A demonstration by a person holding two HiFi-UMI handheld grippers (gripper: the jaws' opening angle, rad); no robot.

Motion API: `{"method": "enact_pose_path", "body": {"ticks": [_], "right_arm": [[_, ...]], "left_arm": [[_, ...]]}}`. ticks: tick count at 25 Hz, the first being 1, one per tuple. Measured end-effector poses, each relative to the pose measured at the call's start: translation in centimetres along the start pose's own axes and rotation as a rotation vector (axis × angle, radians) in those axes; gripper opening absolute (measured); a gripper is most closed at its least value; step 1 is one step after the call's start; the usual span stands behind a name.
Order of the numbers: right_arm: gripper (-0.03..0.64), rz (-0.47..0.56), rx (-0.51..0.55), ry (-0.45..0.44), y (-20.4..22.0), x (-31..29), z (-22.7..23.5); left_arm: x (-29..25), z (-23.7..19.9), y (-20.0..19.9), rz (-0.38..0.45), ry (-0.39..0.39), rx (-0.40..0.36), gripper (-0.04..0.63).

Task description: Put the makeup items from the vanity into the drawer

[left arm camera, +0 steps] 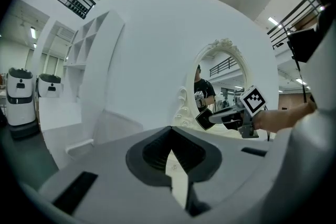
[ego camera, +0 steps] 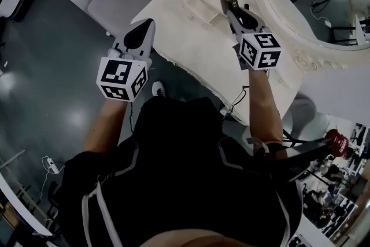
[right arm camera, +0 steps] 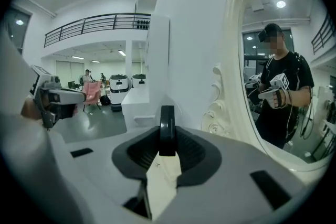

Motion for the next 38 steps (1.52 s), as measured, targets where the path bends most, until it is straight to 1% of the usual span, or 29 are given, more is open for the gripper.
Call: {"method": "enact_pose_path", "body": {"ticks": [4,8,12,15,18,21,24,28,32,35,38], "right_arm": [[0.095,-0.074,0.013,-0.025,1.0,-3.5,0.6],[0.095,-0.139,0.022,-0.051,2.6,-6.8,1.9],[0.095,-0.219,0.047,-0.097,4.6,-10.0,2.6],[0.095,-0.281,0.086,-0.144,6.2,-12.2,2.7],[0.095,-0.321,0.111,-0.170,7.1,-14.3,3.3],[0.095,-0.347,0.108,-0.182,8.0,-15.7,3.8],[0.095,-0.391,0.110,-0.208,9.4,-17.3,4.5],[0.095,-0.449,0.107,-0.233,11.1,-18.7,4.3],[0.095,-0.495,0.111,-0.264,12.3,-19.7,3.6],[0.095,-0.531,0.121,-0.279,13.1,-20.3,3.9],[0.095,-0.562,0.130,-0.295,13.8,-20.6,3.7]], "left_arm": [[-0.4,-0.3,1.4,-0.017,-0.012,0.014,0.003],[-0.7,-0.2,2.8,-0.062,-0.025,0.025,0.003],[-0.1,-0.6,3.8,-0.093,-0.084,0.046,0.003],[0.5,-0.7,4.4,-0.110,-0.139,0.058,0.003],[0.8,-0.7,4.1,-0.084,-0.195,0.074,0.003],[0.9,-0.5,3.7,-0.065,-0.222,0.081,0.003],[0.4,0.0,3.8,-0.070,-0.233,0.051,0.003],[1.2,0.8,2.8,-0.022,-0.232,0.005,0.003],[2.0,1.1,2.5,-0.018,-0.251,-0.012,0.003],[2.3,1.2,2.4,-0.005,-0.271,-0.011,0.003],[2.6,1.2,2.5,-0.011,-0.292,-0.007,0.003]]}}
Point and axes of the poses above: the fingertips, and each gripper's own axes: x backward along the fingers, z to its right, y out of its underside, the point moved 4 cm from there along x, backward along the fingers, and after that the axes turned 6 degrees about -y, right-handed, at the moved point
